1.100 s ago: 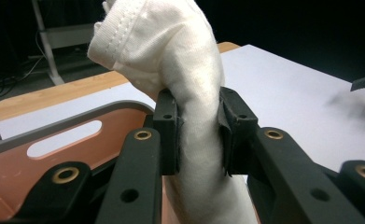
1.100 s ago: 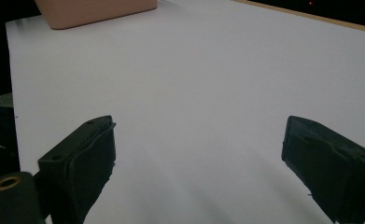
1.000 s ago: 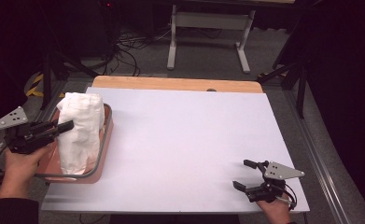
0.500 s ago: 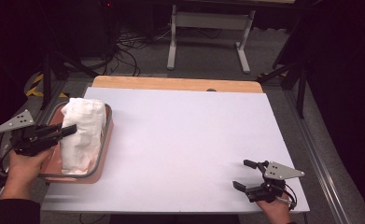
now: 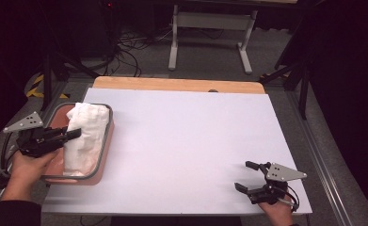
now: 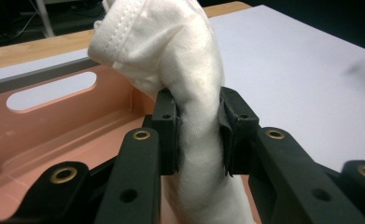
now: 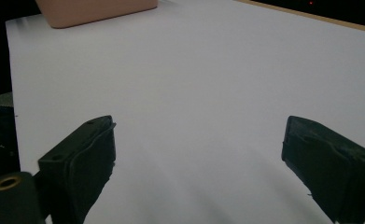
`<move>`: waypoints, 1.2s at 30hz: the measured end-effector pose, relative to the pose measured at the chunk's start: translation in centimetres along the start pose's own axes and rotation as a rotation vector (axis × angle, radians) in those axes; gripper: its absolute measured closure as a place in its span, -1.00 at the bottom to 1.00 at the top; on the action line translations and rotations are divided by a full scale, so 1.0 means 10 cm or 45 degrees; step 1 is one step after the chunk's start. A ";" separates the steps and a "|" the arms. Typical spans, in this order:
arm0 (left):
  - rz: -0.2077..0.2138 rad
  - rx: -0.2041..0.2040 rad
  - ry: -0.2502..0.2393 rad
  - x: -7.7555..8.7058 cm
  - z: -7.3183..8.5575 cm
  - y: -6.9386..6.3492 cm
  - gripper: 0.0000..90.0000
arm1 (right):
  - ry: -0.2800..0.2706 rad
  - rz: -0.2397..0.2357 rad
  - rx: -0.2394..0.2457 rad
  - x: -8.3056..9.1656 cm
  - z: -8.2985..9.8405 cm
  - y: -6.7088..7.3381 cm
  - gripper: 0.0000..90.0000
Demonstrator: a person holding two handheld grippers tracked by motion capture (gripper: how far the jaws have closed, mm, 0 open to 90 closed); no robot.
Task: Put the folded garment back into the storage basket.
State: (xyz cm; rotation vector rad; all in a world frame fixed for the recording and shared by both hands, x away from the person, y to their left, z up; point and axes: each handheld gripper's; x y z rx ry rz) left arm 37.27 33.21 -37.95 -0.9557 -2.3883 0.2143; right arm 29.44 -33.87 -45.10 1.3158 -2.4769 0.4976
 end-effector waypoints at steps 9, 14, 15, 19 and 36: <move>-0.049 0.006 0.030 -0.06 -0.04 0.01 0.58 | 0.001 0.002 0.004 0.00 0.00 0.01 -0.77; -0.071 0.013 0.049 -0.10 -0.07 0.02 0.57 | 0.000 0.000 0.006 0.00 -0.01 0.01 -0.77; -0.074 0.016 0.061 -0.12 -0.08 0.02 0.57 | -0.001 -0.001 0.005 0.00 -0.01 0.02 -0.77; -0.090 0.027 0.085 -0.17 -0.09 0.03 0.57 | -0.002 -0.002 0.008 0.00 -0.01 0.02 -0.77; -0.186 0.087 0.200 -0.33 -0.10 0.09 0.56 | -0.006 -0.011 0.009 0.00 -0.01 0.02 -0.77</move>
Point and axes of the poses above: each handheld gripper's, and its own axes: x roughly backward along the jaws, z roughly out of its underside, y roughly to its left, and after that the axes turned 11 degrees about x, right-handed
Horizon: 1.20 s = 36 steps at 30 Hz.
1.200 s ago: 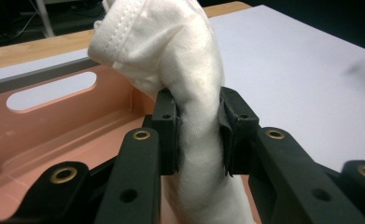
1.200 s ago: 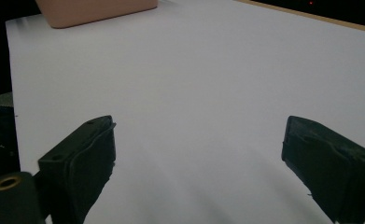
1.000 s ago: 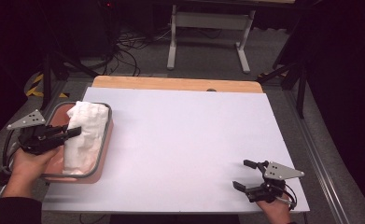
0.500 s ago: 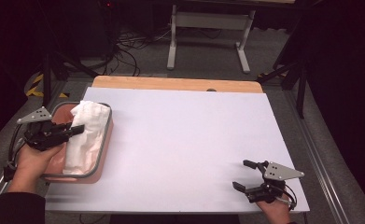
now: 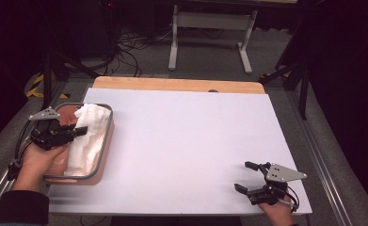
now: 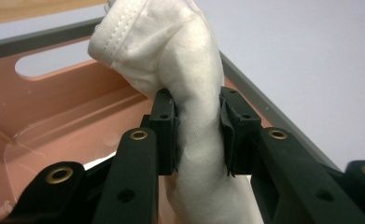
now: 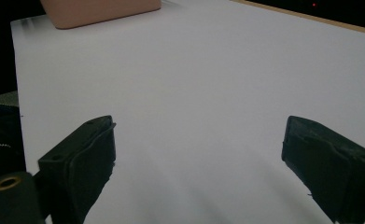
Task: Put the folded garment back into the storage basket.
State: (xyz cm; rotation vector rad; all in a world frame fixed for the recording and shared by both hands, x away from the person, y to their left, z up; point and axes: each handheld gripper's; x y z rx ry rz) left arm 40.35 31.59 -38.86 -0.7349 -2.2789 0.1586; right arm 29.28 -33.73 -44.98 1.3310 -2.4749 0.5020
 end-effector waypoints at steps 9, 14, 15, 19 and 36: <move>-0.003 0.044 0.081 -0.07 0.00 0.03 0.55 | 0.000 -0.001 0.003 0.00 0.00 0.00 -0.77; -0.013 0.051 0.083 -0.08 0.00 0.03 0.52 | 0.001 0.000 0.005 0.00 -0.01 0.01 -0.77; -0.032 0.048 0.076 -0.09 -0.01 0.03 0.49 | 0.001 0.000 0.005 0.00 -0.01 0.01 -0.77; -0.108 0.046 0.029 -0.07 -0.03 0.03 0.07 | 0.001 0.001 0.005 0.00 -0.01 0.01 -0.77; -0.095 0.007 -0.166 0.02 -0.15 -0.11 -0.54 | -0.011 0.009 0.014 0.02 -0.01 0.01 -0.77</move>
Point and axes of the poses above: each handheld gripper's, and its own axes: x roughly backward along the jaws, z roughly out of its underside, y roughly to its left, and after that the axes turned 11 degrees about x, right-handed
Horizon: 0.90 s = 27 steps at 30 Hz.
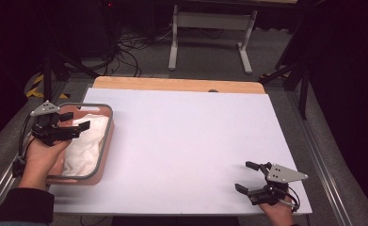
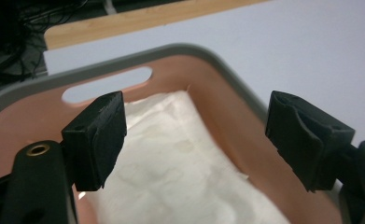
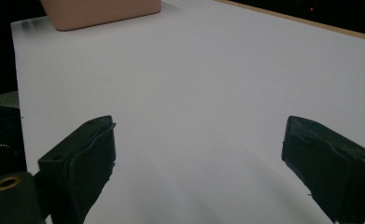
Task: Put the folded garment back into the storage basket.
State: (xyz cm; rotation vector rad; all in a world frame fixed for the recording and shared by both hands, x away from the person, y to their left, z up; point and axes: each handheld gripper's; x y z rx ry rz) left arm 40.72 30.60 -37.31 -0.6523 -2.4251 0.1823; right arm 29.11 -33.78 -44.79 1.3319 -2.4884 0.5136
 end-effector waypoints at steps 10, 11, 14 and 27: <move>0.135 -0.097 -0.067 0.08 -0.10 -0.36 -0.67 | -0.001 0.009 -0.002 0.01 0.00 0.00 -0.77; 0.145 -0.106 -0.077 0.09 -0.10 -0.39 -0.67 | -0.001 0.009 -0.002 0.01 0.00 0.00 -0.77; 0.174 -0.123 -0.100 0.11 -0.12 -0.49 -0.69 | 0.000 0.009 -0.001 0.01 0.00 0.00 -0.77; 0.342 -0.188 -0.177 0.17 -0.07 -0.95 -0.81 | -0.006 0.009 -0.002 0.02 0.00 -0.01 -0.77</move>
Point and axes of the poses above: each handheld gripper's, and its own axes: x roughly backward along the jaws, z roughly out of its underside, y roughly to its left, and after that the axes turned 11 degrees about x, right-handed
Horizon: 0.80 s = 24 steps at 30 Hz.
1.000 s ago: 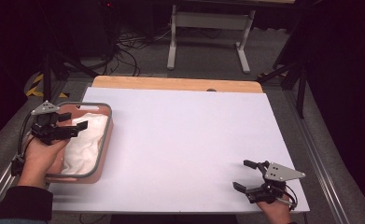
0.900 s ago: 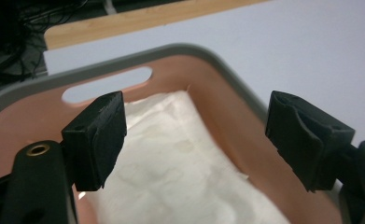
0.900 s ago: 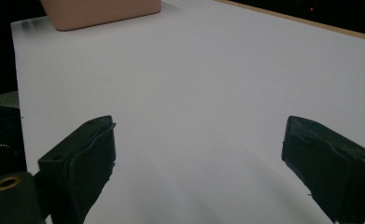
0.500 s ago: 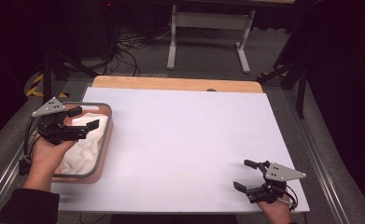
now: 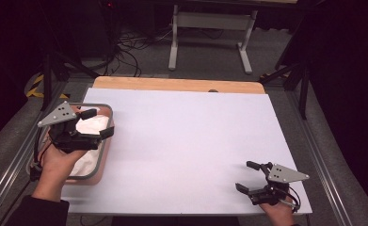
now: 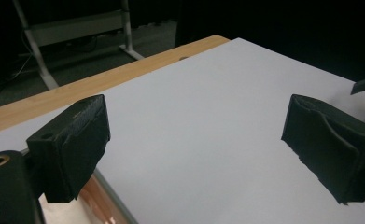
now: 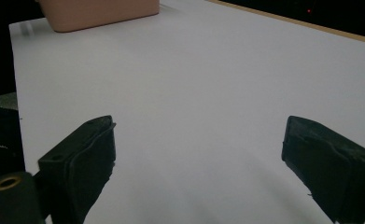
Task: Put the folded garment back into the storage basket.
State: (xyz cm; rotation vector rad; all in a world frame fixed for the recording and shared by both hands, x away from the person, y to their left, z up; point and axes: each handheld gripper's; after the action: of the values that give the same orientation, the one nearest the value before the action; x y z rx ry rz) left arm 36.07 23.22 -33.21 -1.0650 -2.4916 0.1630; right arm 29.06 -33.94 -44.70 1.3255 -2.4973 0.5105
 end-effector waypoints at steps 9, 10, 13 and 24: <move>0.149 0.020 -0.050 -0.13 0.20 -0.22 -0.84 | -0.003 -0.004 0.001 0.00 0.00 0.00 -0.77; 0.166 0.020 -0.047 -0.15 0.22 -0.24 -0.84 | -0.004 -0.004 0.000 0.00 0.00 0.00 -0.77; 0.183 0.023 -0.056 -0.19 0.30 -0.29 -0.86 | -0.008 -0.008 0.002 0.00 0.00 0.00 -0.77; 0.203 -0.008 -0.027 -0.44 0.63 -0.47 -0.88 | -0.010 -0.011 0.010 0.00 0.00 0.01 -0.78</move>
State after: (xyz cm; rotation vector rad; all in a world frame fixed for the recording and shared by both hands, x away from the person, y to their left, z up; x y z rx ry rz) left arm 33.00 17.12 -39.09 -1.2705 -2.4262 0.2147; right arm 28.98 -33.91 -44.68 1.3436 -2.4974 0.5147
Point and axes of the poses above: each handheld gripper's, and its own axes: x roughly backward along the jaws, z roughly out of its underside, y roughly to its left, and after that the axes turned 11 degrees about x, right-handed
